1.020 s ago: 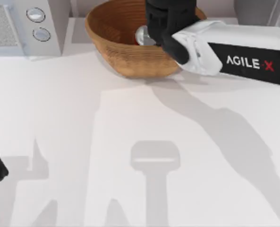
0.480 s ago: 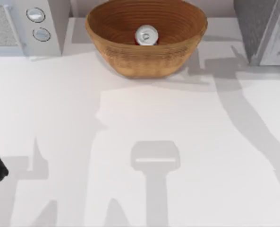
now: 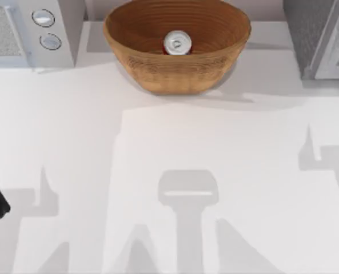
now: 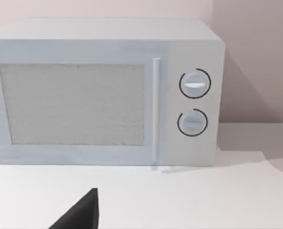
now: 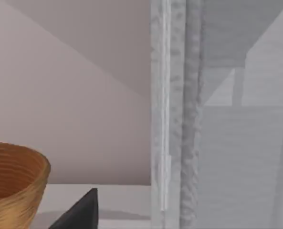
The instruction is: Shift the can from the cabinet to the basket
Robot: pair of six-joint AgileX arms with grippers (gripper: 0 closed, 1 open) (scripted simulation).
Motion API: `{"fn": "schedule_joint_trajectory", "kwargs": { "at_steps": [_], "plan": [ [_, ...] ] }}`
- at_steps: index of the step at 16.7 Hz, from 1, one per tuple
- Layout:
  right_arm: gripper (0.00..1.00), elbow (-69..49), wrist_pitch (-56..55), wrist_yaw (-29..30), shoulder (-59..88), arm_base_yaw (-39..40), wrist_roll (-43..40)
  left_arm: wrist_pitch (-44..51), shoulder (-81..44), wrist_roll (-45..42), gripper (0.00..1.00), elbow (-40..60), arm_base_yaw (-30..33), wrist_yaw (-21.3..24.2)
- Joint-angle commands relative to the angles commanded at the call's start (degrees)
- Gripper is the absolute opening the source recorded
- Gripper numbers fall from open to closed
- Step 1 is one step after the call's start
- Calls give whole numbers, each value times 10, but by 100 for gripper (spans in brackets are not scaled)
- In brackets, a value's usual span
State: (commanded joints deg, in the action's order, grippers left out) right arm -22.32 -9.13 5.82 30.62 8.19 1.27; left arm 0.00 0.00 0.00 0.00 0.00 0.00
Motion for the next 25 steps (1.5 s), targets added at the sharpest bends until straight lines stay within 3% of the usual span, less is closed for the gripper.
{"fn": "schedule_joint_trajectory", "kwargs": {
  "at_steps": [6, 13, 18, 25],
  "plan": [
    [100, 181, 72, -48, -251, -67, -9, 0, 0, 0, 100, 0, 0, 0],
    [100, 223, 91, -58, -306, -82, -13, 0, 0, 0, 100, 0, 0, 0],
    [100, 209, 53, -90, -266, -113, -12, 0, 0, 0, 100, 0, 0, 0],
    [100, 138, -182, -285, 25, -311, -8, 0, 0, 0, 100, 0, 0, 0]
  ]
}}
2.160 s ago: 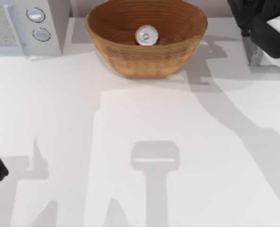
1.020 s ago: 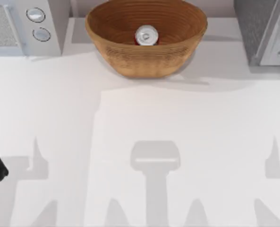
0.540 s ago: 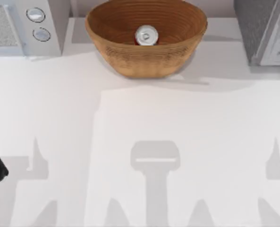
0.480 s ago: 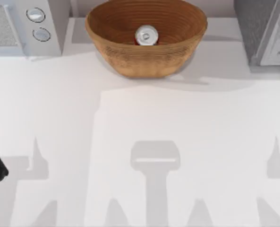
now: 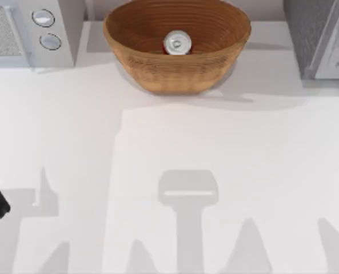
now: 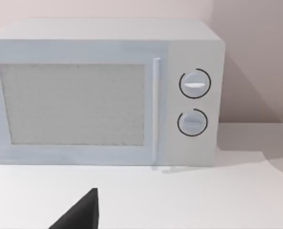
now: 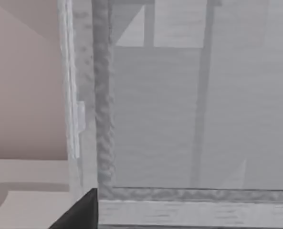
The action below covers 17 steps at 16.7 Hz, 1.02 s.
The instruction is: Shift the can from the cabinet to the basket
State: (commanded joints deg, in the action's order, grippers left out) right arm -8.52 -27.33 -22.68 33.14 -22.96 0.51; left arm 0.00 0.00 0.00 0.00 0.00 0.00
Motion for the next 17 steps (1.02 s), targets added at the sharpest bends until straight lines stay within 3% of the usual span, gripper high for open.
{"fn": "schedule_joint_trajectory", "kwargs": {
  "at_steps": [6, 10, 13, 17],
  "plan": [
    [100, -70, -235, -196, 324, -200, 7, 0, 0, 0, 100, 0, 0, 0],
    [100, -106, -353, -297, 474, -301, 11, 0, 0, 0, 100, 0, 0, 0],
    [100, -122, -407, -342, 542, -347, 12, 0, 0, 0, 100, 0, 0, 0],
    [100, -125, -420, -353, 557, -358, 13, 0, 0, 0, 100, 0, 0, 0]
  ]
}}
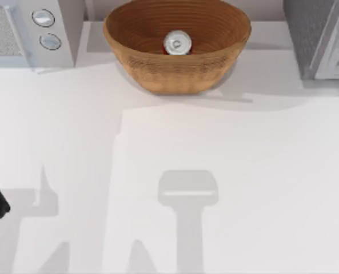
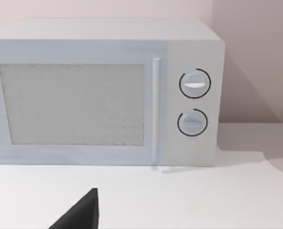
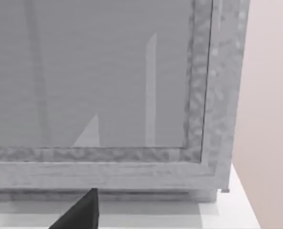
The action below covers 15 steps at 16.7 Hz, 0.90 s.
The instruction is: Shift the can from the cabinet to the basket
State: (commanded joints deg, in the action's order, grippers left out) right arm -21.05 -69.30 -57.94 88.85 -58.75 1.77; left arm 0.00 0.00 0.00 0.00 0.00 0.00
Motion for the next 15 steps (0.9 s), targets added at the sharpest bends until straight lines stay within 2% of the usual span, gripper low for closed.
{"fn": "schedule_joint_trajectory", "kwargs": {
  "at_steps": [4, 7, 11, 15],
  "plan": [
    [100, -4, 7, 0, -2, 2, 0, 0, 0, 0, 100, 0, 0, 0],
    [100, -59, 58, -6, -5, -3, -1, 0, 0, 0, 100, 0, 0, 0],
    [100, -199, 208, -15, -14, -13, -2, 0, 0, 0, 100, 0, 0, 0],
    [100, -382, 425, -21, -35, -20, -2, 0, 0, 0, 100, 0, 0, 0]
  ]
}}
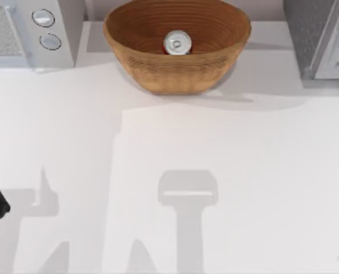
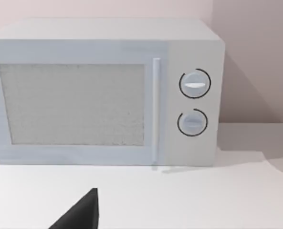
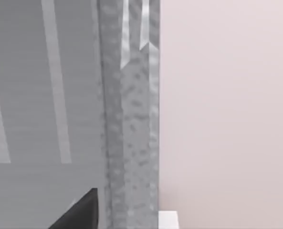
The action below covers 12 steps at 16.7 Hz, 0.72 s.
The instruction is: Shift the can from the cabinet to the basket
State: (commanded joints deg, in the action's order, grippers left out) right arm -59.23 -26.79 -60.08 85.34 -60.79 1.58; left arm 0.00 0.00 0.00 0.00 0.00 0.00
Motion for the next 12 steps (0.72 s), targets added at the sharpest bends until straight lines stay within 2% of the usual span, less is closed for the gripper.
{"fn": "schedule_joint_trajectory", "kwargs": {
  "at_steps": [7, 12],
  "plan": [
    [100, -298, 370, 3, -56, 4, 1, 0, 0, 0, 100, 0, 0, 0],
    [100, -402, 482, 9, -85, 11, 2, 0, 0, 0, 100, 0, 0, 0]
  ]
}}
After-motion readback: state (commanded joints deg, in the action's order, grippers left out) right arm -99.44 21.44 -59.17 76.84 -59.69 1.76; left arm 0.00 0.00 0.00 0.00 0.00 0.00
